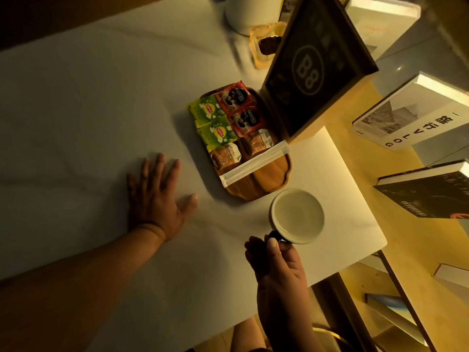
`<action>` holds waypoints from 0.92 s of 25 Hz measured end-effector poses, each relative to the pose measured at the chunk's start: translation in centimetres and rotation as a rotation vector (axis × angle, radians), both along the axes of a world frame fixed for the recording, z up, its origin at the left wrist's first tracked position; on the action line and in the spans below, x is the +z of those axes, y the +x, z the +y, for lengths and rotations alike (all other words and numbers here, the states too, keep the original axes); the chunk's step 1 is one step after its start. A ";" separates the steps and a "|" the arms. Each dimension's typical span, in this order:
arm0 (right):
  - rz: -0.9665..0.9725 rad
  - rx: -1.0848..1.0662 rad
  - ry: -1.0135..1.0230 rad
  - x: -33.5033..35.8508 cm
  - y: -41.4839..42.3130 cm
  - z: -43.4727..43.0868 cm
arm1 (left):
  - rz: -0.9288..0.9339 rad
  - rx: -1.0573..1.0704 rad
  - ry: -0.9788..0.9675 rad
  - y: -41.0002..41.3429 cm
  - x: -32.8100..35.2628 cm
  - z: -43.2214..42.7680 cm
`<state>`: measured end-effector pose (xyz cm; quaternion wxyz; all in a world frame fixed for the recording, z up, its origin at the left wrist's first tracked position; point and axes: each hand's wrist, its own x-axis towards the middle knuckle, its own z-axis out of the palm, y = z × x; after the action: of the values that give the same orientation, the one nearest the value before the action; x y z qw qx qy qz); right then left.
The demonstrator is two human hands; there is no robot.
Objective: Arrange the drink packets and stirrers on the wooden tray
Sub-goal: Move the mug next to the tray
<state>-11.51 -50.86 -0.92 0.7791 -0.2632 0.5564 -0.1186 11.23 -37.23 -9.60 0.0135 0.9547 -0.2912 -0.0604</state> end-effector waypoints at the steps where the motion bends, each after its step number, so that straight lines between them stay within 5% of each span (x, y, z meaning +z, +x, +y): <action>1: 0.015 -0.025 -0.002 -0.3 0.3 0.0 | 0.003 0.000 -0.001 0.0 0.0 0.0; 23: 0.131 0.000 0.029 -2.6 3.8 1.2 | 0.014 0.005 0.029 0.0 0.2 -0.7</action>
<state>-7.68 -49.66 -3.51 0.7448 -0.2591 0.6078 -0.0931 11.21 -37.90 -9.39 0.0017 0.9550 -0.2880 -0.0715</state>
